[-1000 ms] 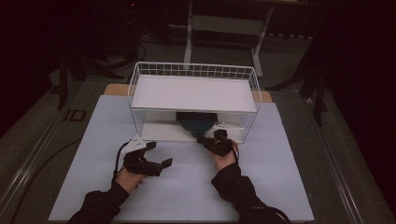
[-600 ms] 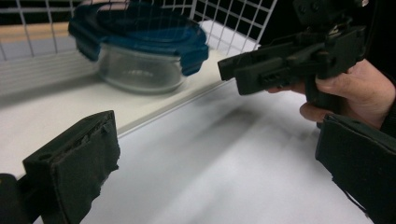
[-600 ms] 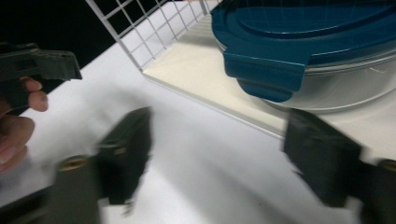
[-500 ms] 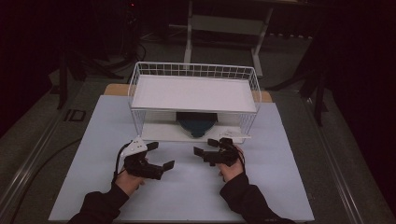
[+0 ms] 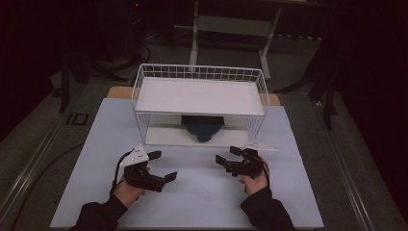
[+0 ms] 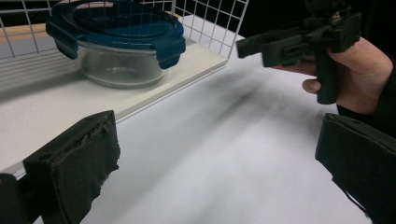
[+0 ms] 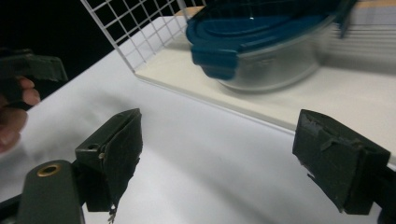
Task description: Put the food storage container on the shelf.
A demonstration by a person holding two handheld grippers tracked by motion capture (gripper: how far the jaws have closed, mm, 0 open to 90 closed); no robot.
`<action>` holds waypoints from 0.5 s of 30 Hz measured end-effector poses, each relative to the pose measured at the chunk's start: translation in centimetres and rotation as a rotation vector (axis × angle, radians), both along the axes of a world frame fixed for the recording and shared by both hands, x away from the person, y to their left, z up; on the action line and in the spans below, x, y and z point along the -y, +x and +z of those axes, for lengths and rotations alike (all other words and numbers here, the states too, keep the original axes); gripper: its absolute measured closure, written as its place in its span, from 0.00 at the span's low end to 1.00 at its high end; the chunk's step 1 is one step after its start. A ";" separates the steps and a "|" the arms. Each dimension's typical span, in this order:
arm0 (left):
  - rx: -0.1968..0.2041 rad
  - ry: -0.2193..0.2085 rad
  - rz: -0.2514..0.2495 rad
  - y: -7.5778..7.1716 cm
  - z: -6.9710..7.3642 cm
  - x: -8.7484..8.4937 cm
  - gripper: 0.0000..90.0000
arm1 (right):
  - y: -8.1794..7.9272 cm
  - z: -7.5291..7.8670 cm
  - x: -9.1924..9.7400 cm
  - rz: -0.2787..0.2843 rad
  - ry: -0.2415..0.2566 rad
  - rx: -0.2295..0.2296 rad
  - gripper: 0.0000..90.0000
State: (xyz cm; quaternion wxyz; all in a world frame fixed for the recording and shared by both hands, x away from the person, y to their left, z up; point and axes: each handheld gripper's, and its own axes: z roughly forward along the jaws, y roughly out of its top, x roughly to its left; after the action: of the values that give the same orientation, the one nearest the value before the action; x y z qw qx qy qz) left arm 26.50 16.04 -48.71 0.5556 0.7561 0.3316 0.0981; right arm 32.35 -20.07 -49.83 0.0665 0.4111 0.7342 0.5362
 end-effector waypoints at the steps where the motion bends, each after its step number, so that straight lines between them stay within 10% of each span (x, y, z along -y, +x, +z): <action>1: -0.001 -0.004 -0.003 -0.1 0.0 -0.1 0.00 | -0.4 0.0 0.4 -0.009 -0.004 0.005 0.17; 15: -0.003 0.012 0.012 -1.3 -0.4 -1.9 0.00 | -4.4 0.7 4.3 -0.079 -0.067 0.080 0.20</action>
State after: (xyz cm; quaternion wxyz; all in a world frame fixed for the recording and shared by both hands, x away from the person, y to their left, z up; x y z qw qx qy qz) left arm 25.17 17.93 -49.08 0.5501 0.7575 0.3363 0.1022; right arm 27.99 -24.38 -49.14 0.1307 0.4157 0.7316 0.5242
